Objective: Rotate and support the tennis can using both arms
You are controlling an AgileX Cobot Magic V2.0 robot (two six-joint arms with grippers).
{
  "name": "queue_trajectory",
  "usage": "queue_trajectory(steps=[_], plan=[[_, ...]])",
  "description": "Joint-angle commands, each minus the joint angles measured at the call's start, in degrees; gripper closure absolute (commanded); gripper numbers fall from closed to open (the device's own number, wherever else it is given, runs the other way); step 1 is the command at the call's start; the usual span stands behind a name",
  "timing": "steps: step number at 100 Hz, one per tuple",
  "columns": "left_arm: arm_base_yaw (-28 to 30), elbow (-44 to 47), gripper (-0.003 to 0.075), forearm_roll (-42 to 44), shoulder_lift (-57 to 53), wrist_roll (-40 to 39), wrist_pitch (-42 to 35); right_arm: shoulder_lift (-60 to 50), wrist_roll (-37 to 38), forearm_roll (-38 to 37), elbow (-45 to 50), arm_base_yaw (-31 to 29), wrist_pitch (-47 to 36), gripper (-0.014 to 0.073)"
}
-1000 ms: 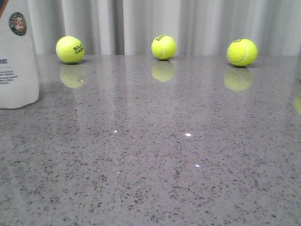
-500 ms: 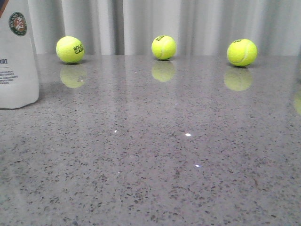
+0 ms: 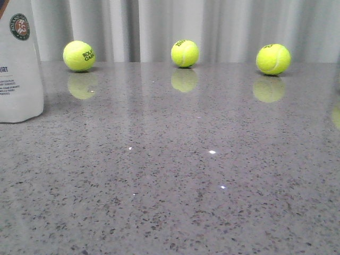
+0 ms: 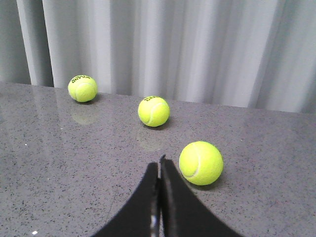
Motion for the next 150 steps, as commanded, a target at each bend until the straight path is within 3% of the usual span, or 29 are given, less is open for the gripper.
queue_trajectory(steps=[1,82,103,129,150], plan=[[-0.1,-1.5,0.0739,0.1,0.0,-0.4,-5.5,0.4,-0.2,0.1,-1.5,-0.3,-4.6,0.0664],[-0.1,-1.5,0.0741,0.1,0.0,-0.4,-5.6,0.4,-0.2,0.1,-1.5,-0.3,-4.6,0.0664],[0.1,0.0,0.0741,0.1,0.0,-0.4,-14.9,0.4,-0.2,0.1,-1.5,-0.3,-4.6,0.0664],[6.0,5.5,0.0741,0.0,-2.2,-0.4,-15.4,0.4,-0.2,0.1,-1.5,-0.3,-4.6,0.0664],[11.5,13.1,0.0741,-0.8,-12.0,-0.4,-15.4,0.4,-0.2,0.1,-1.5,-0.3,-4.6,0.0664]])
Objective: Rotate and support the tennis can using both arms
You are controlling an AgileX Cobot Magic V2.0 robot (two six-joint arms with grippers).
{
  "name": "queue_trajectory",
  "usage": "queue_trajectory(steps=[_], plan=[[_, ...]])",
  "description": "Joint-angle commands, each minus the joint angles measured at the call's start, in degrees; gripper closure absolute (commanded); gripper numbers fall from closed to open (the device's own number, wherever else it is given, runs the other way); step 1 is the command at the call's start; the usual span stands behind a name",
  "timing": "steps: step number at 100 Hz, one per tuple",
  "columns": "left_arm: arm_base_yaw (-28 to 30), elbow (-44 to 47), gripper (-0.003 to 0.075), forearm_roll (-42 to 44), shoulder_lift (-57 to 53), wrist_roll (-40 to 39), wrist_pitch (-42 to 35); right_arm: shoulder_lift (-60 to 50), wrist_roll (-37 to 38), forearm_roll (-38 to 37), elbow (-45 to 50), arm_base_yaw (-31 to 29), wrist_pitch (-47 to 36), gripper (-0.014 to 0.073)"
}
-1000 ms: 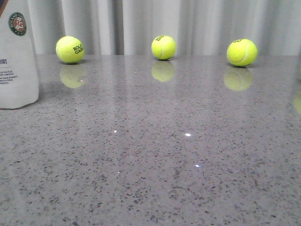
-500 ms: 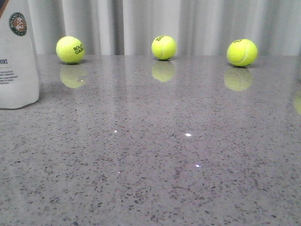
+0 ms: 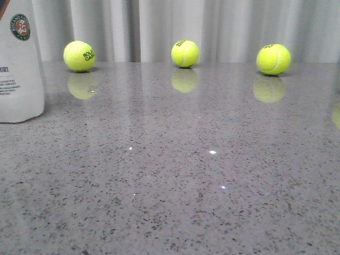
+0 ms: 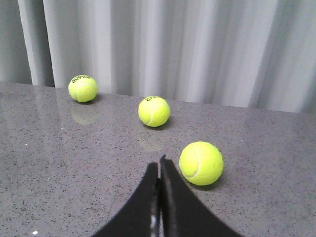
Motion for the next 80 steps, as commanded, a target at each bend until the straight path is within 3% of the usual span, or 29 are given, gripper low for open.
queue_trajectory(steps=[1,31,80], plan=[[2.0,1.5,0.0741,-0.8,-3.6,-0.4,-4.7,0.4,-0.2,0.1,-1.5,-0.3,-4.6,0.0664],[4.8,12.8,0.0741,-0.9,-20.4,-0.4,-4.7,0.4,-0.2,0.1,-1.5,-0.3,-4.6,0.0664],[4.8,19.9,0.0741,-0.9,-20.1,-0.4,-10.7,0.5,-0.2,0.1,-1.5,-0.3,-4.2,0.0664]])
